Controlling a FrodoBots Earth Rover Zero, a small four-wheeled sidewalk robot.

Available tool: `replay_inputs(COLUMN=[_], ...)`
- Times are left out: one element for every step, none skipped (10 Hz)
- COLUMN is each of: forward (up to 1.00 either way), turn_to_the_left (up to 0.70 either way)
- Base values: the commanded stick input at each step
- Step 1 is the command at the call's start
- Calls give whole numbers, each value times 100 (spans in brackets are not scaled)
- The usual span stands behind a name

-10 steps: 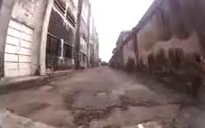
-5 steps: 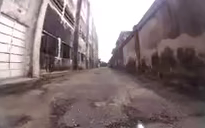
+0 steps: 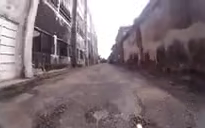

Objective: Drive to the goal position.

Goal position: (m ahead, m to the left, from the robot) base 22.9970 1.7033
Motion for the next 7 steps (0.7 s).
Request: replay_inputs(forward=[85, 85, 85, 85, 85, 85, 85], turn_to_the_left=[0, 0, 0, 0, 0, 0, 0])
